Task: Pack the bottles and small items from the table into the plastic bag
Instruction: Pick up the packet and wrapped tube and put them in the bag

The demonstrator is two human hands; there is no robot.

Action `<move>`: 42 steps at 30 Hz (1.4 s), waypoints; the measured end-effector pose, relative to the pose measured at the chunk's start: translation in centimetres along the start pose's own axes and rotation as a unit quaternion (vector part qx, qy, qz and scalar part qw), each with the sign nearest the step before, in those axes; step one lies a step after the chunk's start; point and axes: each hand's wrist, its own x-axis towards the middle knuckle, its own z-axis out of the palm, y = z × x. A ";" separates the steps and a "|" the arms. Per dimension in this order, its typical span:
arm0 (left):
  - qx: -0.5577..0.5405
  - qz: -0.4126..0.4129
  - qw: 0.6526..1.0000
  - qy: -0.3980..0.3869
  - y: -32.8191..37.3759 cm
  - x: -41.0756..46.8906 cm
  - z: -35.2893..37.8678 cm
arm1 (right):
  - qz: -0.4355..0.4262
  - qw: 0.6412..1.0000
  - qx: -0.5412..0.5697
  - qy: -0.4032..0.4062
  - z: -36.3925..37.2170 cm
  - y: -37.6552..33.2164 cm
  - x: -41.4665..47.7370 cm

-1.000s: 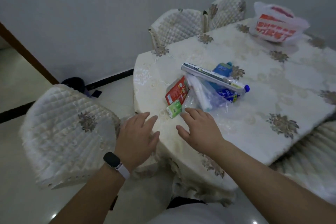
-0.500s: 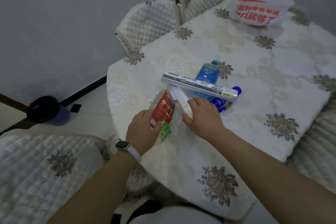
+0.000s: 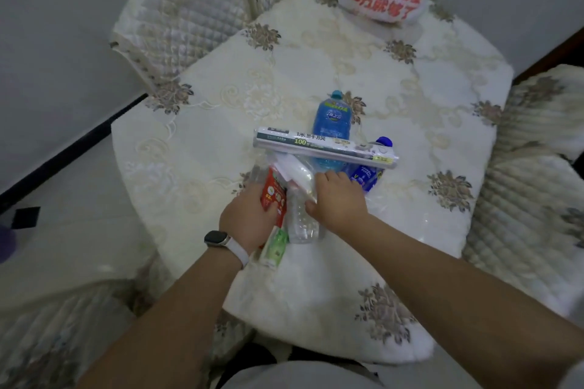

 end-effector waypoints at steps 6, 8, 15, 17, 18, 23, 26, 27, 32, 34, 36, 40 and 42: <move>-0.017 0.021 0.999 -0.043 -1.2 1.0 -0.6 | 0.048 0.998 0.039 0.005 -1.1 -1.6 0.0; -0.035 0.013 0.998 -0.052 -1.7 1.1 -1.1 | 0.060 0.997 0.051 0.009 -1.5 -2.0 -0.5; -0.116 0.029 0.992 -0.041 -2.4 0.0 -3.2 | 0.116 0.982 0.145 0.017 -2.3 -2.5 -4.3; -0.136 0.020 0.989 -0.046 -2.5 -0.3 -3.6 | 0.136 0.973 0.183 0.033 -2.8 -2.3 -5.5; -0.146 0.016 0.988 -0.046 -2.4 -0.5 -3.7 | 0.141 0.969 0.199 0.042 -3.1 -2.1 -6.0; -0.187 0.026 0.982 -0.020 -0.5 -1.2 -4.8 | 0.172 0.949 0.255 0.070 -4.6 -0.5 -8.6; -0.226 0.030 0.974 -0.016 1.4 -1.8 -5.1 | 0.201 0.932 0.288 0.085 -4.6 0.5 -10.2; -0.239 0.035 0.970 -0.015 2.2 -2.0 -5.0 | 0.211 0.927 0.297 0.091 -4.7 1.0 -10.9; -0.283 0.057 0.957 -0.024 6.9 -3.7 -4.0 | 0.242 0.899 0.343 0.124 -4.7 4.4 -14.7; -0.297 0.059 0.952 -0.032 8.8 -4.7 -3.2 | 0.251 0.887 0.362 0.138 -4.6 6.1 -16.4; -0.300 0.066 0.951 -0.042 10.7 -5.9 -2.1 | 0.259 0.874 0.382 0.155 -4.5 7.8 -18.2; -0.297 0.080 0.950 -0.058 14.7 -8.8 0.9 | 0.264 0.848 0.419 0.188 -4.1 12.1 -22.5; -0.297 0.085 0.949 -0.065 17.4 -10.6 2.8 | 0.263 0.837 0.437 0.199 -3.8 14.8 -24.9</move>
